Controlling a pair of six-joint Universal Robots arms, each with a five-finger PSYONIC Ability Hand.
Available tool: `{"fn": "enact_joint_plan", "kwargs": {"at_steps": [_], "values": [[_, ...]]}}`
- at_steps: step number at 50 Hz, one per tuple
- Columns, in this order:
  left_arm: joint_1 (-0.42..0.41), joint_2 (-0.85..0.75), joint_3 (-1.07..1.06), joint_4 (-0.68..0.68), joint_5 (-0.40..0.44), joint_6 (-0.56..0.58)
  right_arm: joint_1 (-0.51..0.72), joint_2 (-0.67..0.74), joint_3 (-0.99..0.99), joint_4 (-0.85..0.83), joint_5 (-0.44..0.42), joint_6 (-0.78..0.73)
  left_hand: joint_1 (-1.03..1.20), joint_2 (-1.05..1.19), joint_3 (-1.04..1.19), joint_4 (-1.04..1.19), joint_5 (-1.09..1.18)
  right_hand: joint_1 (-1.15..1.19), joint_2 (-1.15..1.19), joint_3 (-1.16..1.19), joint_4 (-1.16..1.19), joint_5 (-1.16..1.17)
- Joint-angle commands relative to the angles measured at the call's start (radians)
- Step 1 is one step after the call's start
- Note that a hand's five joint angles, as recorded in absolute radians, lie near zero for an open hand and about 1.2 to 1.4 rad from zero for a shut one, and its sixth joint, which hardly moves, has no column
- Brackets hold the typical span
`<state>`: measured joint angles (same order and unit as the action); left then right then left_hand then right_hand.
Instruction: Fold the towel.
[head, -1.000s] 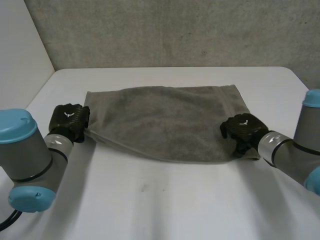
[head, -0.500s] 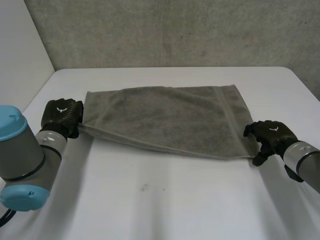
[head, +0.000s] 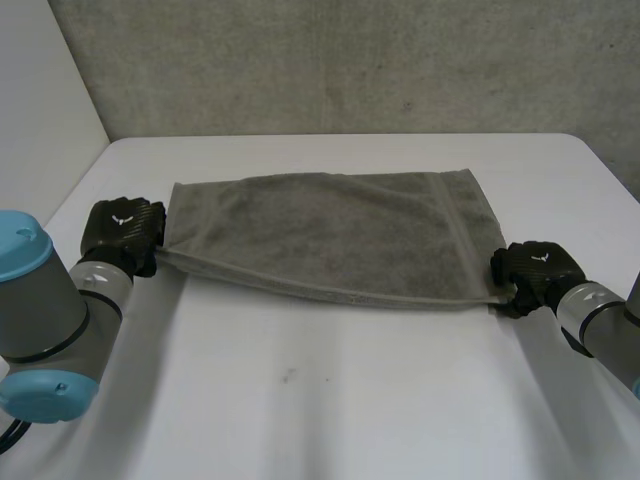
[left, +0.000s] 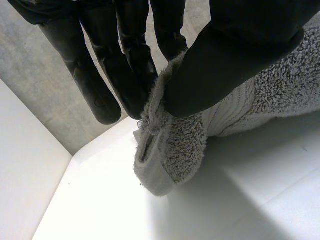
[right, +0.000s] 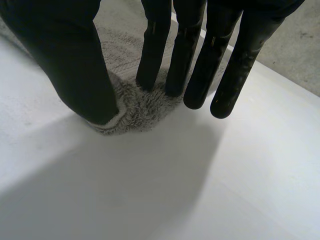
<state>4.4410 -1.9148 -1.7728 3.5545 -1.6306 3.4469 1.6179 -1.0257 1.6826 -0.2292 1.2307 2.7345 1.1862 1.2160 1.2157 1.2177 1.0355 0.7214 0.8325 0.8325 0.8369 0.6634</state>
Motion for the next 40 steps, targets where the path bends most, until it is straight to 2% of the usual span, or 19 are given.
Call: {"fn": "enact_joint_plan", "kwargs": {"at_steps": [1,7,10,12,14,19,24,26,27,29,30,31,32,35,36,37,38,40], "values": [[0.0,0.002,-0.001,0.0,0.0,0.0,0.0,0.006,-0.004,0.014,0.001,0.068,0.21,0.18,0.181,0.179,0.186,0.045,-0.066,-0.066,-0.071,-0.072],[0.0,0.002,-0.001,0.0,0.0,0.0,0.0,0.01,-0.017,0.013,0.003,0.108,0.21,0.18,0.181,0.179,0.186,0.118,0.007,0.007,0.003,0.002],[0.0,0.002,-0.001,0.0,-0.002,0.0,0.005,0.029,-0.029,0.013,0.003,0.108,0.21,0.18,0.181,0.179,0.186,0.256,0.145,0.145,0.141,0.14],[0.0,0.002,-0.001,-0.003,-0.002,0.0,0.007,0.042,-0.046,0.011,0.009,0.109,0.21,0.18,0.181,0.179,0.186,0.586,0.475,0.475,0.47,0.469],[0.0,0.002,-0.001,-0.005,-0.002,0.0,0.008,0.05,-0.053,0.011,0.019,0.11,0.21,0.18,0.181,0.179,0.186,0.674,0.563,0.563,0.558,0.557],[0.0,0.003,-0.001,-0.014,-0.005,0.002,0.01,0.047,-0.073,0.016,0.076,0.093,0.21,0.18,0.181,0.179,0.186,0.675,0.564,0.564,0.559,0.558],[-0.003,0.031,-0.024,-0.071,-0.003,0.017,-0.001,-0.068,-0.06,0.019,0.089,0.067,0.21,0.18,0.181,0.179,0.186,0.675,0.564,0.564,0.559,0.558],[-0.003,0.078,-0.039,-0.168,-0.002,0.028,-0.003,-0.181,-0.037,0.059,0.081,-0.022,0.21,0.18,0.181,0.179,0.186,0.675,0.564,0.564,0.559,0.558],[-0.003,0.079,-0.039,-0.169,-0.002,0.028,-0.003,-0.182,-0.037,0.059,0.081,-0.022,0.21,0.18,0.181,0.179,0.186,0.675,0.564,0.564,0.559,0.558],[-0.003,0.132,-0.057,-0.3,-0.003,0.049,-0.001,-0.27,-0.014,0.166,0.072,-0.17,0.21,0.18,0.181,0.179,0.186,0.675,0.564,0.564,0.559,0.558],[-0.003,0.132,-0.057,-0.301,-0.003,0.049,-0.001,-0.27,-0.014,0.166,0.072,-0.171,0.21,0.18,0.181,0.179,0.186,0.675,0.564,0.564,0.559,0.558],[-0.005,0.163,-0.074,-0.375,-0.003,0.063,-0.003,-0.315,-0.004,0.239,0.072,-0.264,0.21,0.18,0.181,0.179,0.186,0.675,0.564,0.564,0.559,0.558],[-0.005,0.163,-0.074,-0.376,-0.003,0.063,-0.003,-0.315,-0.004,0.24,0.072,-0.265,0.21,0.18,0.181,0.179,0.186,0.675,0.564,0.564,0.559,0.558],[-0.002,0.27,-0.131,-0.607,0.0,0.113,-0.01,-0.419,0.028,0.553,0.09,-0.593,0.21,0.18,0.181,0.179,0.186,0.675,0.564,0.564,0.559,0.558],[-0.002,0.27,-0.131,-0.608,0.0,0.114,-0.01,-0.419,0.028,0.554,0.09,-0.595,0.21,0.18,0.181,0.179,0.186,0.675,0.564,0.564,0.559,0.558],[-0.002,0.31,-0.145,-0.668,0.003,0.132,-0.024,-0.431,0.04,0.664,0.095,-0.692,0.21,0.18,0.181,0.179,0.186,0.675,0.564,0.564,0.559,0.558],[-0.002,0.31,-0.145,-0.669,0.003,0.132,-0.024,-0.432,0.04,0.665,0.095,-0.693,0.21,0.18,0.181,0.179,0.186,0.675,0.564,0.564,0.559,0.558],[-0.002,0.367,-0.154,-0.72,0.005,0.166,-0.071,-0.445,0.049,0.825,0.092,-0.838,0.21,0.18,0.181,0.179,0.186,0.675,0.564,0.564,0.559,0.558]]}}
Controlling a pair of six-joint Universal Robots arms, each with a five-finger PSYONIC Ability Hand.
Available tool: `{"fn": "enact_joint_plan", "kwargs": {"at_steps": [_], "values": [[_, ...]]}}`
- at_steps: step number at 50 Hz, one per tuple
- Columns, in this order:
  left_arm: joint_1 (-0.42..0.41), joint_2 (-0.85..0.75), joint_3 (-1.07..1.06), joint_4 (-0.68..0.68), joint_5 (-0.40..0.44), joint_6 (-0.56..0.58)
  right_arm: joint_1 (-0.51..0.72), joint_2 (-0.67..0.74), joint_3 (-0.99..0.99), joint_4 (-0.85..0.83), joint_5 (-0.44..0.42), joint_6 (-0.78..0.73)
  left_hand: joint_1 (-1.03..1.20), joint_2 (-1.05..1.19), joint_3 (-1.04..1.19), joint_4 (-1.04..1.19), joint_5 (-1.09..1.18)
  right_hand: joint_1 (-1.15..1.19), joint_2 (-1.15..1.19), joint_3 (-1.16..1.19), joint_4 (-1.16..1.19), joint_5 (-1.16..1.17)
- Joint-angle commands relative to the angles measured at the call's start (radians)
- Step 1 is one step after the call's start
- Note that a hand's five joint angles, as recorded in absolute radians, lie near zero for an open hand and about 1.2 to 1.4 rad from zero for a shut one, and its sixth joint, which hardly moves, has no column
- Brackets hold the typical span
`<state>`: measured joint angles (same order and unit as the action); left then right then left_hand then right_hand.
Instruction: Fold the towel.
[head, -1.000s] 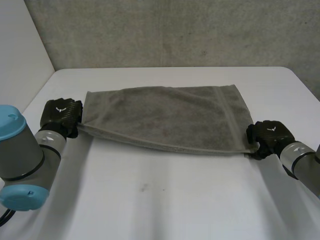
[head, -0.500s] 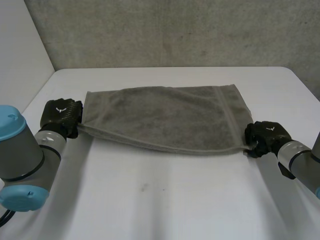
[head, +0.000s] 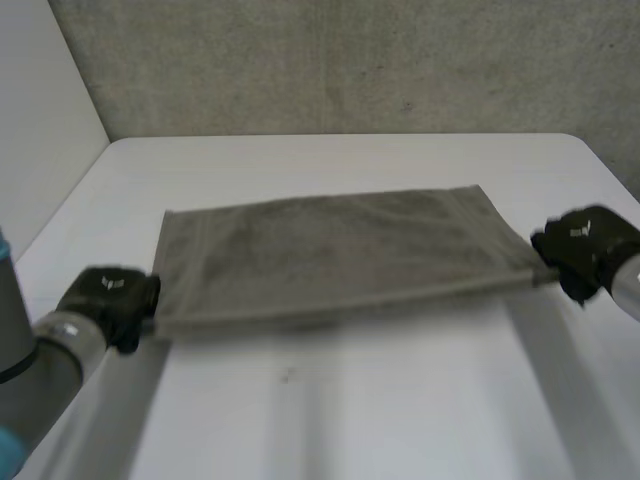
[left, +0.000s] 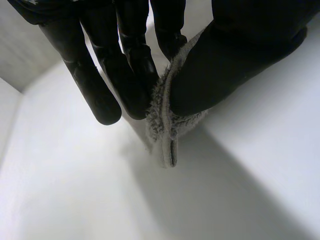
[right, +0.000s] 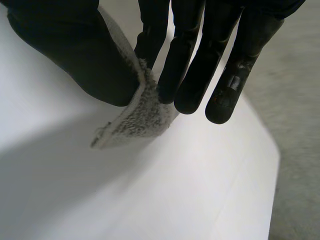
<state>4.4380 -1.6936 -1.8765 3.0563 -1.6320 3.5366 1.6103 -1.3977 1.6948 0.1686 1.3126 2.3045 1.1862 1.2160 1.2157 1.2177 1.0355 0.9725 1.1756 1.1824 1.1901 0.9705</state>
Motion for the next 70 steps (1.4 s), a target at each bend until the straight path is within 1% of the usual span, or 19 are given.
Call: {"fn": "enact_joint_plan", "kwargs": {"at_steps": [1,4,9,11,16,18,22,26,32,33,34,35,36,37,44,50,55,63,70], "values": [[0.001,0.146,-0.05,-0.222,0.006,0.076,-0.064,-0.073,0.037,0.428,0.01,-0.409,0.21,0.18,0.181,0.179,0.186,0.424,0.221,0.214,0.206,0.251],[0.003,0.157,-0.032,-0.182,0.008,0.082,-0.078,-0.075,-0.003,0.411,0.004,-0.399,0.21,0.18,0.181,0.179,0.186,0.424,0.221,0.214,0.206,0.251],[0.012,0.098,0.013,-0.045,0.006,0.08,-0.072,-0.029,-0.079,0.232,0.008,-0.251,0.21,0.18,0.181,0.179,0.186,0.424,0.221,0.214,0.206,0.251],[-0.002,-0.028,0.062,0.063,-0.002,0.088,-0.025,0.057,-0.14,0.107,0.014,-0.159,0.21,0.18,0.181,0.179,0.186,0.424,0.221,0.214,0.206,0.251],[-0.019,-0.133,0.131,0.153,-0.009,0.087,0.109,0.201,-0.259,-0.052,0.049,-0.071,0.21,0.18,0.181,0.179,0.186,0.424,0.221,0.214,0.206,0.251],[-0.025,-0.246,0.215,0.226,-0.012,0.084,0.132,0.249,-0.291,-0.097,0.079,-0.063,0.21,0.18,0.181,0.179,0.186,0.424,0.221,0.214,0.206,0.251],[-0.026,-0.325,0.292,0.294,-0.035,0.084,0.177,0.411,-0.388,-0.226,0.16,-0.071,0.21,0.18,0.181,0.179,0.186,0.424,0.221,0.214,0.206,0.251],[-0.029,-0.421,0.4,0.402,-0.075,0.088,0.189,0.496,-0.441,-0.302,0.183,-0.077,0.21,0.18,0.181,0.179,0.186,0.424,0.221,0.214,0.206,0.251],[-0.04,-0.526,0.493,0.443,-0.072,0.09,0.22,0.6,-0.504,-0.377,0.206,-0.126,0.21,0.18,0.181,0.179,0.186,0.424,0.221,0.214,0.206,0.251],[-0.04,-0.526,0.493,0.443,-0.072,0.09,0.22,0.611,-0.504,-0.388,0.218,-0.134,0.21,0.18,0.181,0.179,0.186,0.16,-0.043,-0.05,-0.057,-0.012],[-0.045,-0.543,0.502,0.446,-0.069,0.091,0.22,0.611,-0.504,-0.388,0.218,-0.134,-0.269,-0.299,-0.299,-0.301,-0.293,0.158,-0.045,-0.052,-0.06,-0.015],[-0.045,-0.543,0.502,0.446,-0.069,0.091,0.221,0.615,-0.504,-0.402,0.24,-0.134,-0.274,-0.304,-0.303,-0.305,-0.298,-0.429,-0.633,-0.639,-0.647,-0.602],[-0.048,-0.555,0.504,0.446,-0.069,0.093,0.221,0.615,-0.503,-0.417,0.264,-0.126,-0.902,-0.932,-0.931,-0.933,-0.926,-0.798,-1.001,-1.008,-1.016,-0.971],[-0.051,-0.563,0.502,0.446,-0.069,0.091,0.221,0.615,-0.503,-0.417,0.264,-0.126,-1.004,-1.034,-1.033,-1.035,-1.028,-0.798,-1.001,-1.008,-1.016,-0.971],[-0.058,-0.528,0.448,0.449,-0.066,0.084,0.218,0.537,-0.458,-0.465,0.301,-0.091,-1.011,-1.041,-1.04,-1.042,-1.035,-0.798,-1.001,-1.008,-1.016,-0.971],[-0.058,-0.372,0.302,0.452,-0.066,0.079,0.206,0.379,-0.337,-0.446,0.267,0.035,-1.011,-1.041,-1.04,-1.042,-1.035,-0.798,-1.001,-1.008,-1.016,-0.971],[-0.058,-0.259,0.186,0.453,-0.066,0.058,0.163,0.272,-0.216,-0.287,0.157,0.101,-1.012,-1.042,-1.041,-1.043,-1.035,-0.798,-1.001,-1.008,-1.016,-0.971],[-0.058,-0.193,0.096,0.453,-0.065,-0.115,0.033,0.261,-0.144,-0.08,0.053,0.139,-1.012,-1.042,-1.041,-1.043,-1.035,-0.797,-1.0,-1.007,-1.015,-0.97],[-0.055,-0.178,0.089,0.455,-0.063,-0.194,-0.049,0.275,-0.1,-0.121,-0.041,0.164,-1.012,-1.042,-1.041,-1.043,-1.035,-0.533,-0.736,-0.743,-0.751,-0.706]]}}
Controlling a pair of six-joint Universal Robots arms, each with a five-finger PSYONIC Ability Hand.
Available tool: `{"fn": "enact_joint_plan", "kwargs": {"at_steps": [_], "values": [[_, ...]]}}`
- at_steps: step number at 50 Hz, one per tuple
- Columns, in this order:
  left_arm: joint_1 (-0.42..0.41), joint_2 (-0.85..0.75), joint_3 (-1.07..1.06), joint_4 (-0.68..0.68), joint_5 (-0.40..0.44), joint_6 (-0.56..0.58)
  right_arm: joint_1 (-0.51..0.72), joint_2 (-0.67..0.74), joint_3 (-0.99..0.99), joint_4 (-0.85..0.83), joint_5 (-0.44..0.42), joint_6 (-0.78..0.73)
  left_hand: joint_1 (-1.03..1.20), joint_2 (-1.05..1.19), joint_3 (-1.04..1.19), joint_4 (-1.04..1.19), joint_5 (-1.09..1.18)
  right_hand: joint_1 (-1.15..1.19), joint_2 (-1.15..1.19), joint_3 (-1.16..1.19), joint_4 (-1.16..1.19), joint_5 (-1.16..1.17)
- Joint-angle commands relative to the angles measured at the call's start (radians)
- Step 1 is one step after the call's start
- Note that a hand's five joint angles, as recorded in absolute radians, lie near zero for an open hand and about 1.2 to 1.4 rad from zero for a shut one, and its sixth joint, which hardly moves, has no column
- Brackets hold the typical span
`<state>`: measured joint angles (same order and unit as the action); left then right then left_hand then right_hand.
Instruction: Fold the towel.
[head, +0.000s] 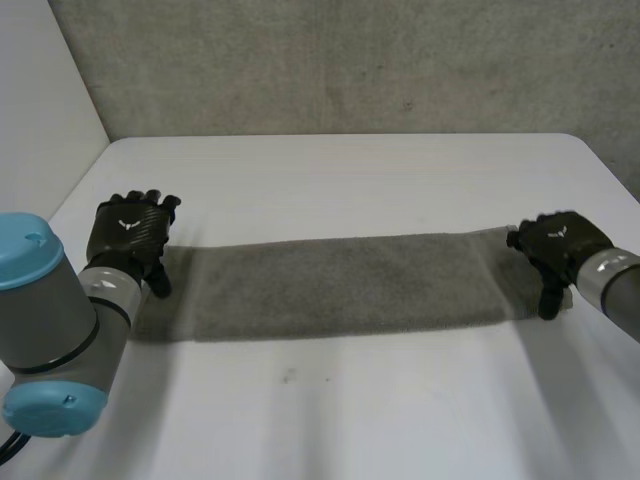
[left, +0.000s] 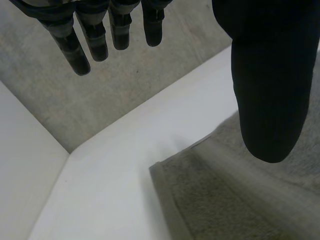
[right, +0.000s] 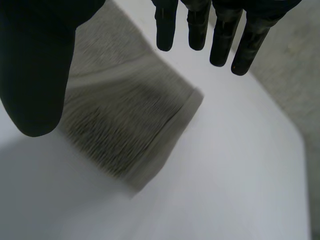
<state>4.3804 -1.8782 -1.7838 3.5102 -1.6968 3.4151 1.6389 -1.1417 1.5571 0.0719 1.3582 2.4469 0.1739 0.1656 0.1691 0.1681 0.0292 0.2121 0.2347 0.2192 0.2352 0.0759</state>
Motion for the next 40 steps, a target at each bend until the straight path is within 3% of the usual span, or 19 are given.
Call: {"fn": "enact_joint_plan", "kwargs": {"at_steps": [1,13,14,15,16,17,21,23,24,26,27,30,31,35,37,40], "values": [[0.002,0.008,-0.005,0.001,0.0,-0.073,-0.085,0.026,0.047,-0.041,-0.1,0.023,0.001,0.009,0.005,0.006,-0.029,0.283,0.261,0.276,0.26,0.245],[0.007,0.01,-0.029,0.032,0.0,-0.073,-0.099,0.097,0.057,-0.122,-0.103,0.017,0.001,0.009,0.005,0.006,-0.029,0.475,0.452,0.468,0.452,0.436],[0.005,0.01,-0.029,0.032,0.0,-0.073,-0.099,0.106,0.057,-0.139,-0.102,0.012,0.001,0.009,0.005,0.006,-0.029,0.556,0.533,0.549,0.533,0.518],[0.005,0.011,-0.029,0.032,0.0,-0.073,-0.099,0.115,0.057,-0.156,-0.102,0.009,0.001,0.009,0.005,0.006,-0.029,0.792,0.77,0.785,0.769,0.754],[0.005,0.011,-0.029,0.032,0.0,-0.073,-0.099,0.115,0.057,-0.156,-0.102,0.009,0.001,0.009,0.005,0.006,-0.029,0.795,0.772,0.788,0.772,0.756],[0.004,0.01,-0.031,0.032,0.0,-0.073,-0.1,0.12,0.054,-0.171,-0.097,0.007,0.001,0.009,0.005,0.006,-0.029,1.18,1.158,1.173,1.157,1.142],[0.004,0.014,-0.039,0.033,0.0,-0.073,-0.111,0.115,0.047,-0.215,-0.045,0.003,0.001,0.009,0.005,0.006,-0.029,1.184,1.162,1.177,1.161,1.146],[0.005,0.03,-0.045,0.038,0.0,-0.073,-0.114,0.109,0.043,-0.285,0.077,-0.043,0.001,0.009,0.005,0.006,-0.029,1.184,1.162,1.177,1.161,1.146],[0.005,0.03,-0.045,0.038,0.0,-0.073,-0.114,0.109,0.043,-0.285,0.078,-0.043,0.001,0.009,0.005,0.006,-0.029,1.184,1.162,1.177,1.161,1.146],[0.004,0.037,-0.046,0.038,0.0,-0.073,-0.116,0.117,0.049,-0.371,0.206,-0.202,0.001,0.009,0.005,0.006,-0.029,1.184,1.162,1.177,1.161,1.146],[0.004,0.037,-0.046,0.038,0.0,-0.073,-0.116,0.117,0.049,-0.371,0.206,-0.203,0.001,0.009,0.005,0.006,-0.029,1.184,1.162,1.177,1.161,1.146],[0.002,0.044,-0.048,0.038,0.0,-0.073,-0.128,0.108,0.076,-0.466,0.286,-0.397,0.001,0.009,0.005,0.006,-0.029,1.184,1.162,1.177,1.161,1.146],[0.004,0.048,-0.052,0.038,0.0,-0.073,-0.132,0.103,0.093,-0.515,0.292,-0.469,0.001,0.009,0.005,0.006,-0.029,1.184,1.162,1.177,1.161,1.146],[0.004,0.051,-0.057,0.039,0.0,-0.073,-0.126,0.08,0.127,-0.612,0.266,-0.459,0.001,0.009,0.005,0.006,-0.029,1.184,1.162,1.177,1.161,1.146],[0.004,0.051,-0.059,0.039,0.0,-0.073,-0.072,0.001,0.164,-0.682,0.243,-0.328,0.001,0.009,0.005,0.006,-0.029,1.184,1.162,1.177,1.161,1.146],[0.004,0.053,-0.059,0.039,0.0,-0.073,-0.019,-0.046,0.179,-0.701,0.234,-0.246,0.001,0.009,0.005,0.006,-0.029,1.184,1.162,1.177,1.161,1.146]]}}
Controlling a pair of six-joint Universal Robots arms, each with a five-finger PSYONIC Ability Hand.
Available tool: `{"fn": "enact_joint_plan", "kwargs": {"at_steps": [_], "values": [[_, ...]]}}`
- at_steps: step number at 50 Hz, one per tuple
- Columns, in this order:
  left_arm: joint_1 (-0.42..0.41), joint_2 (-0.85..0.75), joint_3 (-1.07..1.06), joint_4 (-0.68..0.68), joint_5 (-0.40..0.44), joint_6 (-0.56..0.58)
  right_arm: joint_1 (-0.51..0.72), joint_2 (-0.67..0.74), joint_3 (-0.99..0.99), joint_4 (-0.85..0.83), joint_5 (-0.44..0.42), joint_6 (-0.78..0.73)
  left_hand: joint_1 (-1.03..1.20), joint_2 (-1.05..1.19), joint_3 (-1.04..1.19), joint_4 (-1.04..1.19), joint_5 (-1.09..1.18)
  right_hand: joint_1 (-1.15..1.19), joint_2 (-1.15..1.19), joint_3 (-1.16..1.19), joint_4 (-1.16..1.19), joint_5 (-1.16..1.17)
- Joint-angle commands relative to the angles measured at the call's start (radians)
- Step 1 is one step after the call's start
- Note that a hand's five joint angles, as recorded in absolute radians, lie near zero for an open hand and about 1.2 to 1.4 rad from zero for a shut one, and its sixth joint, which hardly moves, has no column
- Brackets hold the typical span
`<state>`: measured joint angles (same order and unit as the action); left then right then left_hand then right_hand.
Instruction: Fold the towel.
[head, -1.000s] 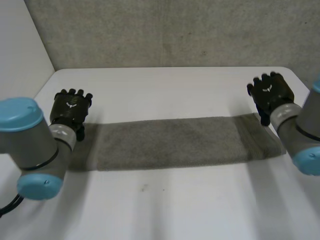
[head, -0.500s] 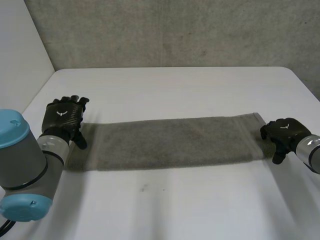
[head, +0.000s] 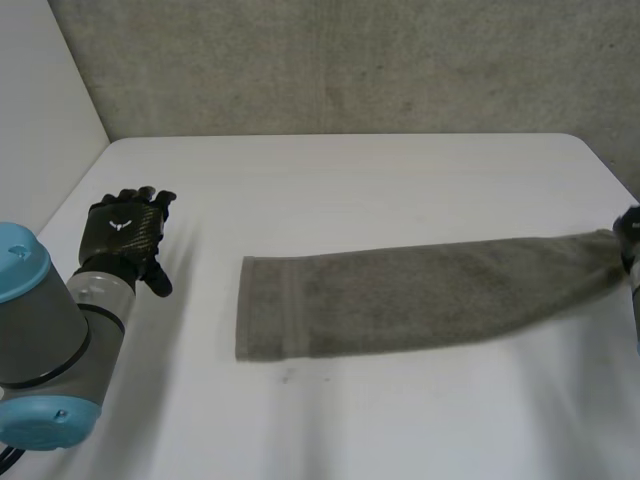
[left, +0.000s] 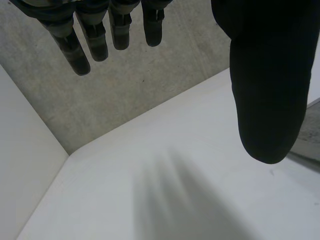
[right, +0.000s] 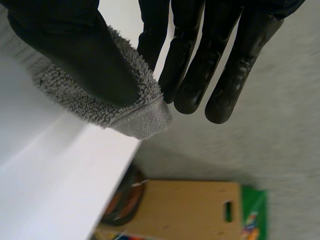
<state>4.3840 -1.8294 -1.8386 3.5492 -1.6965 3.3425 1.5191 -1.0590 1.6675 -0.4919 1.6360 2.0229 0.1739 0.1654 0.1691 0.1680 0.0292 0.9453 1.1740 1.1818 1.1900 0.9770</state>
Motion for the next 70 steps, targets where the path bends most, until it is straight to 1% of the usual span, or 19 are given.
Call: {"fn": "enact_joint_plan", "kwargs": {"at_steps": [1,3,4,11,15,24,28,30,31,32,33,36,44,53,62,64,67,69,70], "values": [[0.0,0.004,-0.002,0.0,0.0,0.0,0.162,-0.169,0.09,-0.16,-0.06,0.259,0.001,0.009,0.005,0.007,-0.029,0.451,0.222,0.214,0.206,0.245],[0.002,0.005,-0.004,0.0,0.0,0.0,0.225,-0.205,0.101,-0.168,-0.08,0.336,0.001,0.009,0.005,0.007,-0.029,0.451,0.222,0.214,0.206,0.245],[0.003,0.005,-0.004,0.002,0.0,0.0,0.351,-0.241,0.101,-0.172,-0.134,0.444,0.001,0.009,0.005,0.007,-0.029,0.451,0.222,0.214,0.206,0.245],[0.003,0.007,-0.004,0.002,0.0,0.0,0.581,-0.216,0.061,-0.157,-0.245,0.504,0.001,0.009,0.005,0.007,-0.029,0.451,0.222,0.214,0.206,0.245],[0.002,0.007,-0.004,0.002,0.0,0.0,0.74,-0.092,0.019,-0.133,-0.306,0.505,0.001,0.009,0.005,0.007,-0.029,0.451,0.222,0.214,0.206,0.245],[0.0,0.005,-0.005,0.002,0.0,0.0,0.868,0.144,-0.118,-0.013,-0.32,0.516,0.001,0.009,0.005,0.007,-0.029,0.451,0.222,0.214,0.206,0.245],[-0.003,0.004,-0.007,0.002,0.0,0.0,0.868,0.18,-0.155,0.055,-0.32,0.547,0.001,0.009,0.005,0.007,-0.029,0.451,0.222,0.214,0.206,0.245],[-0.006,0.001,-0.008,0.0,0.0,0.0,0.857,0.177,-0.172,0.107,-0.317,0.601,0.001,0.009,0.005,0.007,-0.029,-0.339,-0.568,-0.576,-0.584,-0.545],[-0.006,0.001,-0.008,0.0,0.0,0.0,0.857,0.177,-0.172,0.107,-0.317,0.602,0.001,0.009,0.005,0.007,-0.029,-0.344,-0.572,-0.58,-0.588,-0.55],[-0.012,0.001,-0.008,0.0,0.0,0.0,0.851,0.162,-0.176,0.13,-0.314,0.643,0.001,0.009,0.005,0.007,-0.029,-0.73,-0.959,-0.967,-0.975,-0.936],[-0.024,0.001,-0.007,0.0,0.0,0.0,0.831,0.13,-0.181,0.15,-0.314,0.689,0.001,0.009,0.005,0.007,-0.029,-0.771,-0.999,-1.007,-1.015,-0.977],[-0.041,0.001,-0.005,0.0,0.001,-0.002,0.794,0.085,-0.181,0.165,-0.312,0.741,0.001,0.009,0.005,0.007,-0.029,-0.771,-0.999,-1.007,-1.015,-0.977],[-0.193,-0.005,0.024,0.0,0.063,-0.005,0.55,-0.102,-0.117,0.263,-0.34,0.988,0.007,0.016,0.012,0.013,-0.023,-0.771,-0.999,-1.007,-1.015,-0.977],[-0.339,-0.118,0.107,-0.006,0.055,-0.005,0.371,-0.17,0.044,0.326,-0.375,0.923,0.025,0.033,0.03,0.031,-0.005,-0.771,-0.999,-1.007,-1.015,-0.977],[-0.345,-0.271,0.153,-0.012,0.028,0.014,0.28,-0.165,0.178,0.305,-0.418,0.794,0.025,0.033,0.03,0.031,-0.005,-0.749,-0.977,-0.985,-0.993,-0.955],[-0.345,-0.292,0.156,-0.012,0.021,0.021,0.279,-0.141,0.201,0.268,-0.418,0.742,0.025,0.033,0.03,0.031,-0.005,-0.445,-0.674,-0.682,-0.69,-0.651],[-0.345,-0.309,0.154,-0.012,0.015,0.044,0.277,-0.119,0.206,0.242,-0.409,0.717,0.022,0.031,0.027,0.028,-0.008,-0.25,-0.478,-0.486,-0.494,-0.456],[-0.345,-0.304,0.15,-0.01,0.012,0.066,0.274,-0.09,0.206,0.196,-0.4,0.673,0.022,0.031,0.027,0.028,-0.008,0.136,-0.093,-0.101,-0.109,-0.07],[-0.345,-0.304,0.15,-0.01,0.012,0.066,0.274,-0.09,0.206,0.196,-0.4,0.672,0.022,0.031,0.027,0.028,-0.008,0.138,-0.091,-0.099,-0.107,-0.068]]}}
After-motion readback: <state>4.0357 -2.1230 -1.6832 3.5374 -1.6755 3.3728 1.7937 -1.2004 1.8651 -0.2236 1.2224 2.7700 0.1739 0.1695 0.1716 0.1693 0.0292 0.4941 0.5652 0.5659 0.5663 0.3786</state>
